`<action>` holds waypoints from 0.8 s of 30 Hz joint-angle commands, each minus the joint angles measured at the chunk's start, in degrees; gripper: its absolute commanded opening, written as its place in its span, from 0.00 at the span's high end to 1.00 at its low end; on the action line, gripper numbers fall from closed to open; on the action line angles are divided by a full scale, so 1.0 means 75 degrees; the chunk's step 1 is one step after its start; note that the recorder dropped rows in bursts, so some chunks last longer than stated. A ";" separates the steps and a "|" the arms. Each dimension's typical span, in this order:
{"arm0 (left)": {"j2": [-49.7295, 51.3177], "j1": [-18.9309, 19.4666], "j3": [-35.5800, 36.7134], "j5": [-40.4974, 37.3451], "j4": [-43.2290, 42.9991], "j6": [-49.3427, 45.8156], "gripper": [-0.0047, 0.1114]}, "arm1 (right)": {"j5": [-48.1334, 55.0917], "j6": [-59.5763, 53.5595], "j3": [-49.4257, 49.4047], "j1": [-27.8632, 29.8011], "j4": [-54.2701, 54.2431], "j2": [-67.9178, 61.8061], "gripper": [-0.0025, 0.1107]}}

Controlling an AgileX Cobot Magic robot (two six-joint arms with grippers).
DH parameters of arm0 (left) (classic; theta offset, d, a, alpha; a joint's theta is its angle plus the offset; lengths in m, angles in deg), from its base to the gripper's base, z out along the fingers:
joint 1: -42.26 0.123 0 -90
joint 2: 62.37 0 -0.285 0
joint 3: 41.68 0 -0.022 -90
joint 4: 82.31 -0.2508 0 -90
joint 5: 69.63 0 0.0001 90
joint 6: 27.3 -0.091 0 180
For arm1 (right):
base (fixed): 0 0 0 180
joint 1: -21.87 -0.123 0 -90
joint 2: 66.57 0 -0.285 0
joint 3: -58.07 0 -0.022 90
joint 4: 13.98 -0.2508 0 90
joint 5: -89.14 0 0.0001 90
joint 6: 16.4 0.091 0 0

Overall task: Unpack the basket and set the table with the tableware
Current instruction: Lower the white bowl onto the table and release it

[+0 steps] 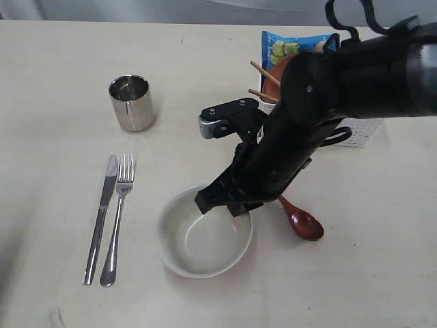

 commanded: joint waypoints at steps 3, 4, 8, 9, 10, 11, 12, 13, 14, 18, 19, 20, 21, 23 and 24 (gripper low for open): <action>-0.0018 -0.0046 0.0019 0.0066 0.0001 0.0035 0.96 | 0.0123 -0.0052 0.0005 -0.0007 0.0114 0.0005 0.98; -0.0018 -0.0046 0.0019 0.0066 0.0001 0.0035 0.96 | 0.0120 -0.0052 0.0005 -0.0007 0.0114 -0.0010 0.98; -0.0018 -0.0046 0.0019 0.0066 0.0001 0.0035 0.96 | 0.0090 -0.0038 0.0005 -0.0007 0.0114 -0.0095 0.98; -0.0018 -0.0046 0.0019 0.0066 0.0001 0.0035 0.96 | 0.0090 -0.0020 0.0005 -0.0007 0.0114 -0.0131 0.98; -0.0018 -0.0046 0.0019 0.0066 0.0001 0.0035 0.96 | 0.0105 -0.0014 0.0005 -0.0007 0.0133 -0.0172 0.98; -0.0018 -0.0046 0.0019 0.0066 0.0001 0.0035 0.96 | 0.0105 0.0021 0.0005 -0.0007 0.0133 -0.0191 0.98; -0.0018 -0.0046 0.0019 0.0066 0.0001 0.0035 0.96 | 0.0105 0.0021 0.0005 -0.0007 0.0152 -0.0192 0.98; -0.0018 -0.0046 0.0019 0.0066 0.0001 0.0035 0.96 | 0.0105 0.0021 0.0005 -0.0007 0.0152 -0.0192 0.98; -0.0018 -0.0046 0.0019 0.0066 0.0001 0.0035 0.96 | 0.0105 0.0021 0.0005 -0.0007 0.0152 -0.0192 0.98; -0.0018 -0.0046 0.0019 0.0066 0.0001 0.0035 0.96 | 0.0121 0.0021 0.0005 -0.0007 0.0152 -0.0192 0.98; -0.0018 -0.0046 0.0019 0.0066 0.0001 0.0035 0.96 | 0.0121 0.0021 0.0005 -0.0007 0.0152 -0.0192 0.97; -0.0018 -0.0046 0.0019 0.0066 0.0001 0.0035 0.96 | 0.0121 0.0021 0.0005 -0.0007 0.0152 -0.0192 0.94; -0.0018 -0.0046 0.0019 0.0066 0.0001 0.0035 0.96 | 0.0121 0.0021 0.0005 -0.0007 0.0152 -0.0192 0.90; -0.0018 -0.0046 0.0019 0.0066 0.0001 0.0035 0.96 | 0.0135 0.0021 0.0005 -0.0007 0.0152 -0.0192 0.78; -0.0018 -0.0046 0.0019 0.0066 0.0001 0.0035 0.96 | 0.0135 0.0021 0.0005 -0.0007 0.0170 -0.0192 0.71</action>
